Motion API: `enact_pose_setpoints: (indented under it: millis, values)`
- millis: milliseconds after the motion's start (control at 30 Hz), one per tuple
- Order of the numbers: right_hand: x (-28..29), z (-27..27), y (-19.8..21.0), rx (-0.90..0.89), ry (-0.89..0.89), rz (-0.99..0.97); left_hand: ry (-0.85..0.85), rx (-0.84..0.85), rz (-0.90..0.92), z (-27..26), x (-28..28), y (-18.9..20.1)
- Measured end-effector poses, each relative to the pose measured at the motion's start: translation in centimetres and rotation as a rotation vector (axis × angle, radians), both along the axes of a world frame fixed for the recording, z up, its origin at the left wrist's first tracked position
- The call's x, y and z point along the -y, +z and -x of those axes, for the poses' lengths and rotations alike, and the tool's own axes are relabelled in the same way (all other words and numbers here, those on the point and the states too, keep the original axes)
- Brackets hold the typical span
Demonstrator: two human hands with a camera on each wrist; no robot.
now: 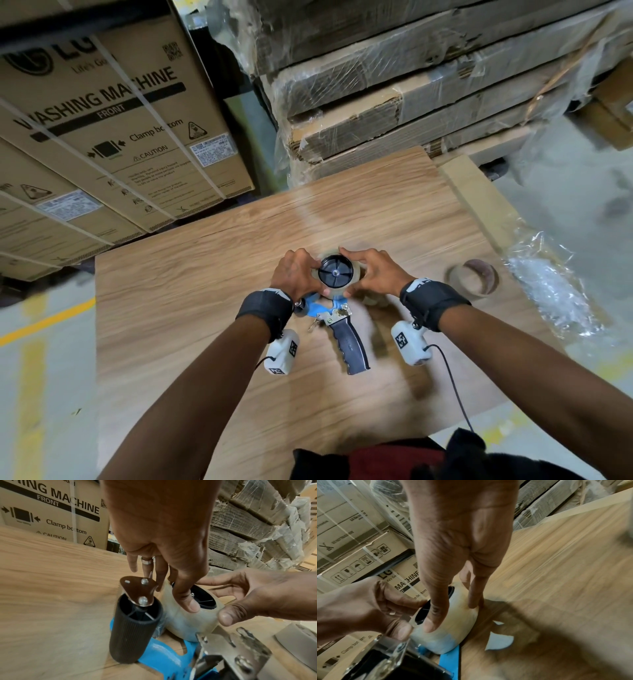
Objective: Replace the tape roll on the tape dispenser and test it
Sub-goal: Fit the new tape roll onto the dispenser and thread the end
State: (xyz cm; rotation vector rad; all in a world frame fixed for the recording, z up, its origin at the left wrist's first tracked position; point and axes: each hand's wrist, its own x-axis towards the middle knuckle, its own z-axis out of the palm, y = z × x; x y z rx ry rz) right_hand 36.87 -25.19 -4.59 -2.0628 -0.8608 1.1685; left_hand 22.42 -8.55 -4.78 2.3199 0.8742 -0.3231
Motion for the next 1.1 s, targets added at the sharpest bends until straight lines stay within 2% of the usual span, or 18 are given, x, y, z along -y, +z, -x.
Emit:
enact_pose_setpoints:
  millis: [133, 233, 300, 400, 500, 700, 900, 1100]
  values:
    - [0.2, 0.5, 0.5, 0.038, 0.026, 0.0, -0.04, 0.014, -0.114, 0.6, 0.9, 1.2]
    - [0.7, 1.3, 0.8, 0.061, 0.029, 0.018, -0.154, -0.029, -0.26, 1.4, 1.8, 2.0]
    - [1.2, 2.2, 0.9, 0.048, -0.04, 0.007, -0.237, -0.041, -0.368, 2.1, 2.3, 2.5]
    - [2.1, 4.4, 0.3, 0.037, -0.195, -0.024, -0.221, 0.014, -0.444, 3.7, 2.5, 2.9]
    - [3.4, 6.5, -0.8, -0.065, -0.296, 0.005, -0.216, 0.072, -0.439, 5.3, 2.7, 2.6]
    - [5.1, 9.1, -0.5, -0.188, -0.149, 0.236, -0.277, 0.082, -0.461, 6.0, 3.8, 1.3]
    - [4.2, 11.4, -1.2, -0.077, -0.141, 0.311, -0.246, -0.011, -0.364, 5.5, 4.2, 0.3]
    - [3.3, 13.4, -1.3, -0.036, -0.148, 0.313, -0.078, 0.02, -0.293, 6.1, 4.8, 0.3]
